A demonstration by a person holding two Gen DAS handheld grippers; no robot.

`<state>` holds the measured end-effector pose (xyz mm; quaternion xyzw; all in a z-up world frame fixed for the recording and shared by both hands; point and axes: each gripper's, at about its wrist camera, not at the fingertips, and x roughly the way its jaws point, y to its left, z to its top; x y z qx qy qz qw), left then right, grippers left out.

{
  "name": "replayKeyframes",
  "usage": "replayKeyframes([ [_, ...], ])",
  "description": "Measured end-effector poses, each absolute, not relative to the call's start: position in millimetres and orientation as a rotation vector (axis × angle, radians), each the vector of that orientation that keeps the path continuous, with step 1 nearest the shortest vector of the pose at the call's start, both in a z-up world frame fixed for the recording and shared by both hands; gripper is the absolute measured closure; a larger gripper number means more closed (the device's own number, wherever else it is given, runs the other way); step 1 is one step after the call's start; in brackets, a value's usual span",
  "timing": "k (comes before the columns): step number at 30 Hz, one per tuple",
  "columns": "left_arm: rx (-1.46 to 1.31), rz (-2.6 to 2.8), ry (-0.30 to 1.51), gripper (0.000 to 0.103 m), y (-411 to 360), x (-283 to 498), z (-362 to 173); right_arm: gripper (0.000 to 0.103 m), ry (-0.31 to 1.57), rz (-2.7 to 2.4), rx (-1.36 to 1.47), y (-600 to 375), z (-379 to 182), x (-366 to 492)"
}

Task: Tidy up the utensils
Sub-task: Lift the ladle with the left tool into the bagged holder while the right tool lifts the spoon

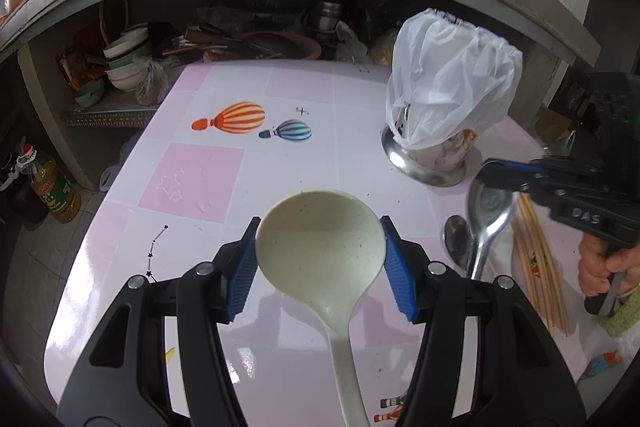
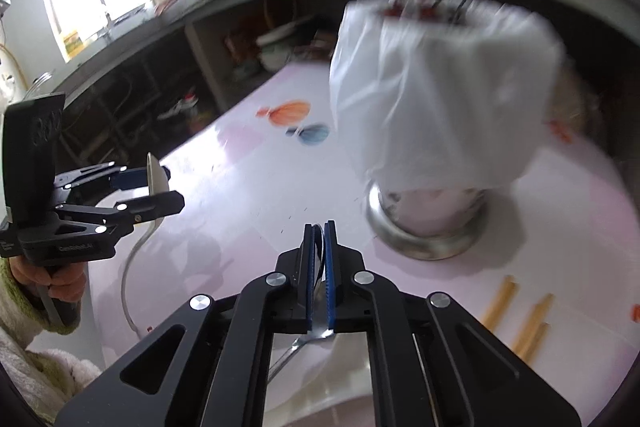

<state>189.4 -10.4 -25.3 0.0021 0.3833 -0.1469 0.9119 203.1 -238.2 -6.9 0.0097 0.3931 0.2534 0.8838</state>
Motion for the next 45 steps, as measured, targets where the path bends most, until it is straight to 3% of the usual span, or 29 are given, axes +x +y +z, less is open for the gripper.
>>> replayKeyframes([
  [16,0.021,-0.38,0.593,0.048,-33,189,76,0.099,0.59,0.317,0.138,-277,55,110],
  [28,0.0,-0.442,0.436,0.048,-112,275,188,0.099,0.545,0.309,0.229,-301,60,96],
  [33,0.062,-0.427,0.444,0.048,-155,315,179,0.099,0.553,0.317,0.259,-309,54,102],
  [45,0.235,-0.37,0.562,0.048,-202,359,86,0.099,0.567,0.314,0.295,-320,45,109],
])
